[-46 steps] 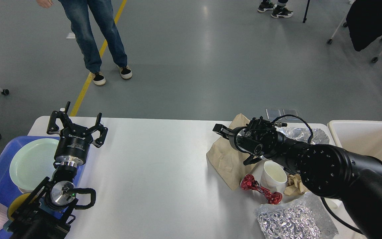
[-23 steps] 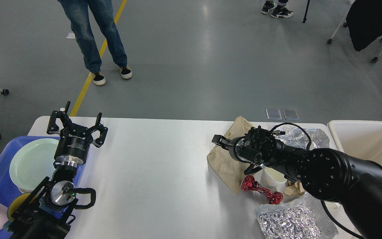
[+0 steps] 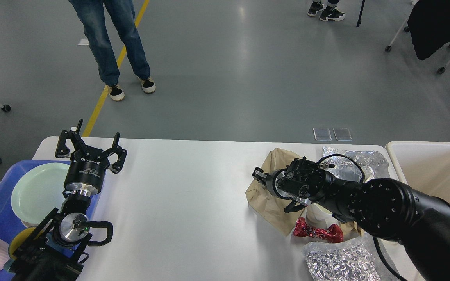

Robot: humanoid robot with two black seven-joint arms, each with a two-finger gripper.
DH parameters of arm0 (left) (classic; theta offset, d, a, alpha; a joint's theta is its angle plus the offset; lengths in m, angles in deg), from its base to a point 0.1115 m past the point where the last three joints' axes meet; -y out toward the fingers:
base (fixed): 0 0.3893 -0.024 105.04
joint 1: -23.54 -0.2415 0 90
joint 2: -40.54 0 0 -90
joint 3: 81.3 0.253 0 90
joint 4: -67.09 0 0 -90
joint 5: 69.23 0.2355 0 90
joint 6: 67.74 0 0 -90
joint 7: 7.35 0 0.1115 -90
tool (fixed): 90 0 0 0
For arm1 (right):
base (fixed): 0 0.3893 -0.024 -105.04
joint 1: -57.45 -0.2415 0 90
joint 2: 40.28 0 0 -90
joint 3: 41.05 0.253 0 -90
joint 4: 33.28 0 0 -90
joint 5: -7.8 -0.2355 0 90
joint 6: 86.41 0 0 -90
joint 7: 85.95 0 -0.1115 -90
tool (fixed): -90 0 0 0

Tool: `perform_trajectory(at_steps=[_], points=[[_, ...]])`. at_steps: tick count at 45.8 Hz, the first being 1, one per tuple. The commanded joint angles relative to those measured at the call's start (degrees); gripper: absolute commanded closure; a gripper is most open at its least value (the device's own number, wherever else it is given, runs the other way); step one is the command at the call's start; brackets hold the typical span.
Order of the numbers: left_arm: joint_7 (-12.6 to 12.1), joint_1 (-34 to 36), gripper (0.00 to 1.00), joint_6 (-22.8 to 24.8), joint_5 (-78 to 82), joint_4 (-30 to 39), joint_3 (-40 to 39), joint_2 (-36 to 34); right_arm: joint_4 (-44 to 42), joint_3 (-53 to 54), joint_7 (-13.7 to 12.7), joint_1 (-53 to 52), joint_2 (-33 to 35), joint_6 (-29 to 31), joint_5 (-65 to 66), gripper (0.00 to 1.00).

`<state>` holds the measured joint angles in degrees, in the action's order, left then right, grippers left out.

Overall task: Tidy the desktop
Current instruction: 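Lower the right gripper onto the brown paper bag and grasp it, then lift the paper bag and carry it into the white bin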

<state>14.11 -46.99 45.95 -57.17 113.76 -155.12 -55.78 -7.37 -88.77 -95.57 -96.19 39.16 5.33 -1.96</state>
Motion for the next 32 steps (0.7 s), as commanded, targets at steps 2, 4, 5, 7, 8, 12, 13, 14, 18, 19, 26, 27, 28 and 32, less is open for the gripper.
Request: perform_trajectory(at_steps=[2,4,5,7,8,12,13,14,18,19,26,27,28,32], points=[[-0.01,0.04,0.04,0.04,0.07,0.0,0.0,0.0,0.11,0.78,-0.13,0.01,0.01,-0.77,0.0,1.0],[-0.01,-0.05,0.04,-0.05,-0.02,0.0,0.0,0.0,0.11,0.87,-0.13,0.01,0.01,-0.77,0.0,1.0],[-0.01,0.04,0.04,-0.05,0.07,0.0,0.0,0.0,0.11,0.87,-0.13,-0.08,0.01,-0.77,0.0,1.0],[-0.01,0.04,0.04,0.04,-0.02,0.0,0.0,0.0,0.2,0.87,-0.22,-0.08,0.01,-0.68,-0.08,1.0],[-0.01,-0.05,0.03,0.04,-0.02,0.0,0.0,0.0,0.2,0.87,-0.22,-0.08,0.01,-0.68,0.0,1.0],[-0.01,0.04,0.04,-0.05,0.07,0.0,0.0,0.0,0.2,0.96,-0.39,-0.08,0.01,0.02,0.0,1.0],[-0.01,0.04,0.04,-0.05,-0.02,0.0,0.0,0.0,0.2,0.96,-0.48,-0.08,0.01,0.02,-0.08,1.0],[-0.01,0.04,0.04,0.04,0.07,0.0,0.0,0.0,0.2,0.96,-0.48,-0.08,0.01,0.02,0.0,1.0],[-0.01,0.04,0.04,-0.05,0.07,0.0,0.0,0.0,0.38,1.05,-0.48,-0.43,0.01,0.2,-0.09,1.0],[-0.01,0.04,0.04,0.04,-0.02,0.0,0.0,0.0,0.55,1.13,-0.48,-0.69,0.01,0.2,-0.09,1.0],[-0.01,0.04,0.04,0.04,0.07,0.0,0.0,0.0,5.29,3.85,-0.48,-6.05,0.18,1.52,-1.05,1.0],[-0.01,0.04,0.04,0.04,-0.02,0.0,0.0,0.0,6.08,4.56,-0.48,-6.92,0.27,1.6,-1.14,1.0],[-0.01,0.04,0.04,-0.05,0.07,0.0,0.0,0.0,6.87,5.26,-0.48,-7.72,0.27,1.78,-1.14,1.0],[-0.01,0.04,0.04,0.04,0.07,0.0,0.0,0.0,10.3,6.41,-0.57,-11.14,1.93,2.39,-1.58,1.0]])
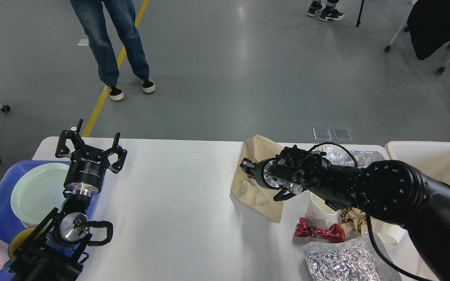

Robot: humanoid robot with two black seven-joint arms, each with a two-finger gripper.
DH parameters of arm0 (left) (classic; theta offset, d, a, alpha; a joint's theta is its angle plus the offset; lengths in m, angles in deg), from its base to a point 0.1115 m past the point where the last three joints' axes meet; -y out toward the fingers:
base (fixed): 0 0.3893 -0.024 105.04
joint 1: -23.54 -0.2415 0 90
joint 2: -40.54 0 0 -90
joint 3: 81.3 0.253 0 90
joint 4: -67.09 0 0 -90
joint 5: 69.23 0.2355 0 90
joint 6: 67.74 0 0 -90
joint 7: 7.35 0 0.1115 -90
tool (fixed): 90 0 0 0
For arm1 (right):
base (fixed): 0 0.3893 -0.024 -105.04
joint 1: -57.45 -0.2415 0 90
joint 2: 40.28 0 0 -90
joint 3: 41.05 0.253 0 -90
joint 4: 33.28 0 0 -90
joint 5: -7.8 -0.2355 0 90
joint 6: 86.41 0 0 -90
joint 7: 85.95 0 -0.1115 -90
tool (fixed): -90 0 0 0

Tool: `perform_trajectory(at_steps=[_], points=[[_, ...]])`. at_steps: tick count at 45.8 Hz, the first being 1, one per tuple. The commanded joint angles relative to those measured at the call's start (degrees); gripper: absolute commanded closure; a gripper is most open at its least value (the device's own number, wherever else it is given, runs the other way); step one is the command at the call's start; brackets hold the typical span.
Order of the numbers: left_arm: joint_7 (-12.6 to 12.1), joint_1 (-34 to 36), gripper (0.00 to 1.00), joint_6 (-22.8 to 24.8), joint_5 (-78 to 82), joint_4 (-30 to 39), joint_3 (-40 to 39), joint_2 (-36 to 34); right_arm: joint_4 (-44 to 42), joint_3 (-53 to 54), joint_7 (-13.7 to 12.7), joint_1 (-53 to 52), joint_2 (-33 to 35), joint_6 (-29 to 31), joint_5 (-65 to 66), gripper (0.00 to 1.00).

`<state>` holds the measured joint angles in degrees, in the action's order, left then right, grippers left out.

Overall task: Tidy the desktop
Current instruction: 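Lift the paper bag and carry it into the white bin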

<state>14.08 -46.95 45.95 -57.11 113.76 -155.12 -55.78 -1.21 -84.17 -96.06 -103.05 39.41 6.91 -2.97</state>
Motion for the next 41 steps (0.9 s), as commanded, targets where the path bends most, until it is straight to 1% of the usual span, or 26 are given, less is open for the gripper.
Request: perform_trajectory(at_steps=[1,6,16,19,27,35,41], points=[[0.02,-0.01,0.03,0.04,-0.08,0.0,0.0,0.0,5.88,1.72,-0.08,-7.16,3.6,1.6,-1.52,1.0],[0.02,-0.01,0.04,0.04,0.01,0.0,0.0,0.0,10.2,1.37,-0.08,-12.28,5.73,3.71,-4.43,1.0],[0.02,-0.01,0.04,0.04,-0.08,0.0,0.0,0.0,18.02,-0.65,-0.08,-23.35,11.97,8.98,-4.7,1.0],[0.02,-0.01,0.04,0.04,-0.08,0.0,0.0,0.0,21.0,-4.06,-0.08,-27.74,12.94,10.74,-4.7,1.0],[-0.07,-0.01,0.04,-0.05,-0.08,0.0,0.0,0.0,32.16,-14.0,0.18,-41.89,15.66,15.84,-4.0,1.0],[0.02,-0.01,0.04,-0.05,0.01,0.0,0.0,0.0,40.08,-21.21,0.36,-55.08,19.17,24.62,-2.86,1.0],[0.02,-0.01,0.04,0.04,-0.08,0.0,0.0,0.0,46.23,-23.59,0.71,-63.95,22.25,33.76,3.64,1.0]])
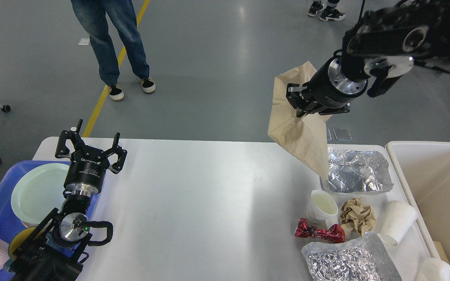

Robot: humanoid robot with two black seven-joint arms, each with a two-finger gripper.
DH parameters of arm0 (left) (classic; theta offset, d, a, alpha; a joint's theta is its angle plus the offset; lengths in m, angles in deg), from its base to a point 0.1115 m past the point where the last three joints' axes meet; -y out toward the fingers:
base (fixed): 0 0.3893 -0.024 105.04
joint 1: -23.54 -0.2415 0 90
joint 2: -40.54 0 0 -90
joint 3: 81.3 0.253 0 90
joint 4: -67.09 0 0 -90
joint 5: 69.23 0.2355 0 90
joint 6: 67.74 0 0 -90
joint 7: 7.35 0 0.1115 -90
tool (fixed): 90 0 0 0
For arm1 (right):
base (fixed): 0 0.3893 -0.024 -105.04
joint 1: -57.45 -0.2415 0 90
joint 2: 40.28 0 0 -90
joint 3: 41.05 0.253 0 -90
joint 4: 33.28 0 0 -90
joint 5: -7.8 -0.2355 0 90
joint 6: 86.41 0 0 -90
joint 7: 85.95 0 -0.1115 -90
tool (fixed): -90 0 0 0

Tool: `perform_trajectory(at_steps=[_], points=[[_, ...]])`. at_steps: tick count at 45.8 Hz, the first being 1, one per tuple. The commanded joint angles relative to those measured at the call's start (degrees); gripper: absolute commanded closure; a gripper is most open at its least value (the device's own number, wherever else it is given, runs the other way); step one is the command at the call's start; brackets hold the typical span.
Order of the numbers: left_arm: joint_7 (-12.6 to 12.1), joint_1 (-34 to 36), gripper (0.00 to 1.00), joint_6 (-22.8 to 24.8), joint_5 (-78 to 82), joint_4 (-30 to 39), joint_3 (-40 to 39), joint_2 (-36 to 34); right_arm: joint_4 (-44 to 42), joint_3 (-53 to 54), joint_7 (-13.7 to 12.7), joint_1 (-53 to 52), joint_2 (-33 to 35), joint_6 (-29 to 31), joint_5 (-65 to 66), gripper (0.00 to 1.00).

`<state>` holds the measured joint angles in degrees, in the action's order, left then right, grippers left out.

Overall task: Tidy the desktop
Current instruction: 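Lift the paper bag and carry it into the white bin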

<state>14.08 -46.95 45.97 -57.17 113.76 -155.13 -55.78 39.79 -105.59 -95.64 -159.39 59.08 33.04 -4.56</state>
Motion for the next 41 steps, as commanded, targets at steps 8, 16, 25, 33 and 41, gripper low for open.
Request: perform_trajectory(at_steps=[8,16,25,33,41], points=[[0.02,-0.09,0.04,-0.06,-0.02,0.0,0.0,0.0,13.84,-8.49,0.81,-17.2,5.31,13.35,7.44,1.0],[0.02,0.0,0.04,0.02,0.06,0.0,0.0,0.0,17.98,-17.89,8.72,-23.01,4.17,13.62,7.17,1.0],[0.02,-0.09,0.04,0.02,-0.02,0.0,0.0,0.0,17.9,-21.15,9.43,-22.13,4.17,12.74,7.52,1.0],[0.1,-0.09,0.04,0.02,0.06,0.0,0.0,0.0,14.39,-26.42,9.25,-15.73,11.63,7.83,7.44,1.0],[0.02,-0.09,0.04,-0.06,-0.02,0.0,0.0,0.0,5.78,-30.65,9.25,-4.57,21.82,1.05,8.58,1.0]])
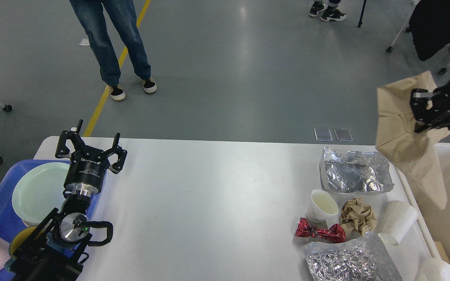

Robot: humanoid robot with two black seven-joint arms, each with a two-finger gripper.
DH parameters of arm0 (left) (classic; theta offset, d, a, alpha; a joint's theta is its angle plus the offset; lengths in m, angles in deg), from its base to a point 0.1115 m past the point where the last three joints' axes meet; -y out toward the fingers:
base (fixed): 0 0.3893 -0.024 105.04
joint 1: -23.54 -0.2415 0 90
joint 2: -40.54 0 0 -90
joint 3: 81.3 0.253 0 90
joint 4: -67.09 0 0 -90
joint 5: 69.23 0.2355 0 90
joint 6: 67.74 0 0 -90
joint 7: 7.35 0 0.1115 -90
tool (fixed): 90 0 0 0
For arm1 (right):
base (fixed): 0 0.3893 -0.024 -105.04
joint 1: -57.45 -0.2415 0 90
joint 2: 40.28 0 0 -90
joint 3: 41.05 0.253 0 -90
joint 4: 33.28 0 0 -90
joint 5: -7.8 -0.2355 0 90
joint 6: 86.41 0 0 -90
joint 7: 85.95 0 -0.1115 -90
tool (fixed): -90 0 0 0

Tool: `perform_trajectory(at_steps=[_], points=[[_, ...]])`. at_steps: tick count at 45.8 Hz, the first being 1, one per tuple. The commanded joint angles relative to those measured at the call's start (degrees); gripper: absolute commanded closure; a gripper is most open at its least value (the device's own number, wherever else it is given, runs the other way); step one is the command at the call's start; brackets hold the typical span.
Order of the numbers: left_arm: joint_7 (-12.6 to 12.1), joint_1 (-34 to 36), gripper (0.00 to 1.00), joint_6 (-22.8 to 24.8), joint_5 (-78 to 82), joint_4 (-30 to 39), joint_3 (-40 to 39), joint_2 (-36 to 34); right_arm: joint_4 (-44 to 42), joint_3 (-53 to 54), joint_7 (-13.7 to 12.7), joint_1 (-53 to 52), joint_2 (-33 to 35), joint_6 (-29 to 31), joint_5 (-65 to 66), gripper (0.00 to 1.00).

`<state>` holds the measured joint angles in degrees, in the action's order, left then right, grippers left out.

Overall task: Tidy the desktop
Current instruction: 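Lift the paper bag and carry it into the white bin, then release the bag in the bin and lower the right gripper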

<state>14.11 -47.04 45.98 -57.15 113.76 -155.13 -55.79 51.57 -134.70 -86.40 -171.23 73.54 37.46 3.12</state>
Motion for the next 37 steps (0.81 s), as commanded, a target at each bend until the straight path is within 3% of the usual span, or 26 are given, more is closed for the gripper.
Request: perform_trajectory(at_steps=[1,8,17,23,28,37], points=[[-0.02,0.0,0.04,0.01,0.04,0.0,0.01,0.0,-7.84,-1.37,0.01,9.12,8.94,-3.46,1.25,1.0],[0.07,0.0,0.04,-0.08,-0.04,0.0,0.01,0.0,-24.35,4.33,0.1,26.51,16.59,-4.6,2.48,1.0],[-0.02,0.0,0.04,-0.07,-0.04,0.0,0.01,0.0,-42.64,22.87,0.02,51.56,21.88,-8.72,2.05,1.0],[-0.02,0.0,0.04,0.01,-0.04,0.0,0.01,0.0,-51.52,37.02,0.01,68.0,21.09,-16.45,1.96,1.0],[-0.02,0.0,0.04,0.01,-0.04,0.0,0.01,0.0,-58.2,44.85,-0.16,79.95,16.17,-24.45,1.96,1.0],[-0.02,0.0,0.04,-0.08,-0.04,0.0,0.01,0.0,-72.79,49.08,-0.07,96.22,6.24,-34.74,1.34,1.0]])
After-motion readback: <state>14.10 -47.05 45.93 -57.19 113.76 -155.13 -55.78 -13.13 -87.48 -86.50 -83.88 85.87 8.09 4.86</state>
